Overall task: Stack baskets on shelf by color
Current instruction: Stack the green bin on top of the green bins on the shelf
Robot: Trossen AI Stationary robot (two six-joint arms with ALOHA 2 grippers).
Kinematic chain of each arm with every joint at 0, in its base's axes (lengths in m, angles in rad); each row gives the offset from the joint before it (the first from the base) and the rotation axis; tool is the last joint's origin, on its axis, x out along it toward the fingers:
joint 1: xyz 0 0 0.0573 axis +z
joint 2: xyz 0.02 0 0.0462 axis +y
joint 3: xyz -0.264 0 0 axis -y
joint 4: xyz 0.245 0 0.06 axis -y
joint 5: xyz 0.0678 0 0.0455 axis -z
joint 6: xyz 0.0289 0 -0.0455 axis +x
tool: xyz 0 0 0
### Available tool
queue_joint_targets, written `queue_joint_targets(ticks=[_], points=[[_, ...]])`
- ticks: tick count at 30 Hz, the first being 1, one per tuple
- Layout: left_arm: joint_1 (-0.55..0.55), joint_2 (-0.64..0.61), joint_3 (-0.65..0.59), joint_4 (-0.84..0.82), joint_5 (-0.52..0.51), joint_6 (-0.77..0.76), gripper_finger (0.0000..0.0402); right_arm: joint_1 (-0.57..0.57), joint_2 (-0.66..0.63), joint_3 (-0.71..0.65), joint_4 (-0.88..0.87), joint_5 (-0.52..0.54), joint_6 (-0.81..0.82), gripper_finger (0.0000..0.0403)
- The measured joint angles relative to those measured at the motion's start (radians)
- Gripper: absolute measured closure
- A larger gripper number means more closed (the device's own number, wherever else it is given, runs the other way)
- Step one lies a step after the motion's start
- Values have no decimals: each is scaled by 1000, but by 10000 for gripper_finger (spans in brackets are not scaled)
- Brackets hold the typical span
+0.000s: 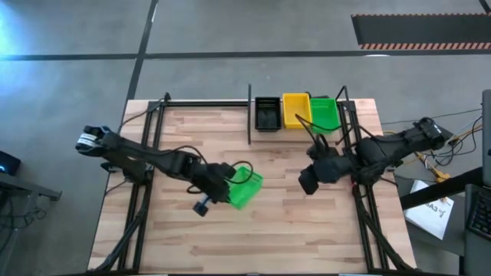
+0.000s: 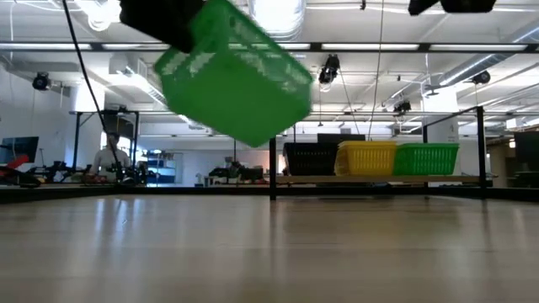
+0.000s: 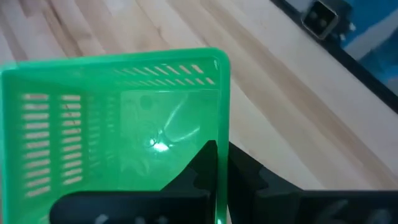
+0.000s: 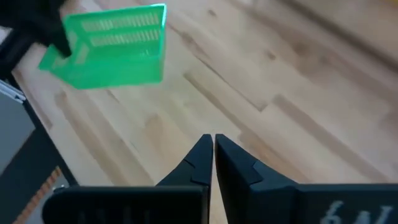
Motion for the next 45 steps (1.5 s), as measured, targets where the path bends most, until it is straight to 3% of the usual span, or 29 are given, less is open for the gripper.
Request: queue_joint_targets(ticks=[4, 10, 15, 20, 25, 32, 37, 40, 45], points=[[1, 95, 76, 31, -10, 9, 401, -104, 2, -22, 8, -115, -19, 361], [2, 257, 228, 45, -42, 57, 401, -239, 57, -24, 82, -243, -131, 281], [2, 351, 329, 41, -65, 58, 402, -285, 141, -24, 98, -281, -175, 233], [5, 383, 374, 42, -68, 63, 402, -299, 239, -24, 98, -289, -244, 224], [7, 379, 374, 43, -109, 60, 402, -333, 314, -24, 107, -309, -317, 232], [7, 376, 381, 48, -144, 58, 402, -381, 377, -24, 176, -458, -438, 254], [8, 376, 387, 52, -211, 25, 399, -406, 405, -24, 179, -469, -523, 321], [14, 375, 389, 50, -211, -1, 376, -420, 406, -24, 173, -464, -578, 377], [35, 370, 390, 42, -201, -27, 296, -455, 400, -24, 124, -422, -687, 393]])
